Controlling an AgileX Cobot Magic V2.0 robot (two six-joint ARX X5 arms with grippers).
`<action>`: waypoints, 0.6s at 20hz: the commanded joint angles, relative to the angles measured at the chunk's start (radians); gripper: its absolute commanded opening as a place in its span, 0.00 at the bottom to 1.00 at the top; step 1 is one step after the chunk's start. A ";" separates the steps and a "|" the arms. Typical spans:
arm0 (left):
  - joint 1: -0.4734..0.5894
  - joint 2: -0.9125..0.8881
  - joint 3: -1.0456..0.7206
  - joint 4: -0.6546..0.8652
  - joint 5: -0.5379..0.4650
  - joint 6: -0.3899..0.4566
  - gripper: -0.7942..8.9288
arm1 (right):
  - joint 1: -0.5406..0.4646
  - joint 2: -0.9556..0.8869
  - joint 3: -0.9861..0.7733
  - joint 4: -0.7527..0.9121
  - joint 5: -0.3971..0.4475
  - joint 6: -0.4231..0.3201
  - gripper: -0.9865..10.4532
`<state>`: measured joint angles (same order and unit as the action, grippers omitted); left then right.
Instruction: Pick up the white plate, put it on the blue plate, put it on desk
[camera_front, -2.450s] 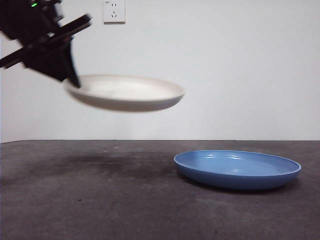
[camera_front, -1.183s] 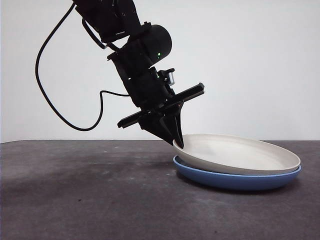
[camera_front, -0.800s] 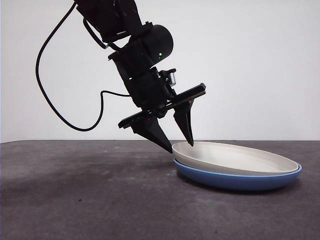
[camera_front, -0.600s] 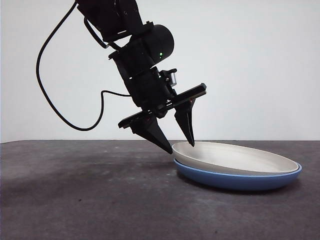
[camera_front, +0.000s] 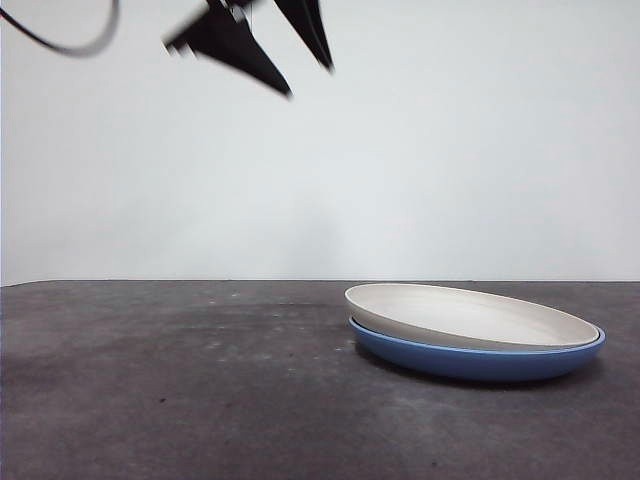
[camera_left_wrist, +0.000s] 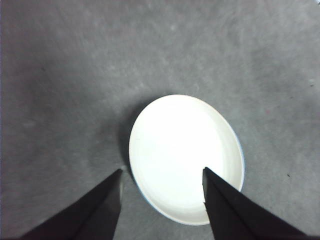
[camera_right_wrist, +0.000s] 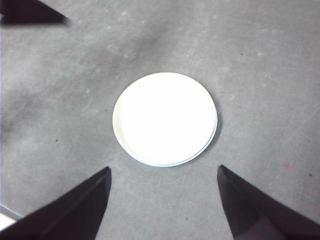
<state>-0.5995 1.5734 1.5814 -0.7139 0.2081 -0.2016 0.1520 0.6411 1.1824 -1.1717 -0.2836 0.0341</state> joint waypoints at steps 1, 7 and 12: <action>0.010 -0.079 0.020 -0.028 -0.001 0.051 0.35 | 0.004 0.005 -0.005 0.006 0.004 0.010 0.38; 0.051 -0.308 -0.138 -0.074 0.011 0.085 0.35 | 0.004 0.005 -0.085 0.020 0.004 0.010 0.38; 0.049 -0.480 -0.402 -0.075 0.237 0.111 0.34 | 0.004 0.005 -0.151 0.027 -0.001 0.010 0.38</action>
<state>-0.5438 1.0843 1.1732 -0.7963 0.4351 -0.1131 0.1520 0.6411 1.0237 -1.1564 -0.2848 0.0341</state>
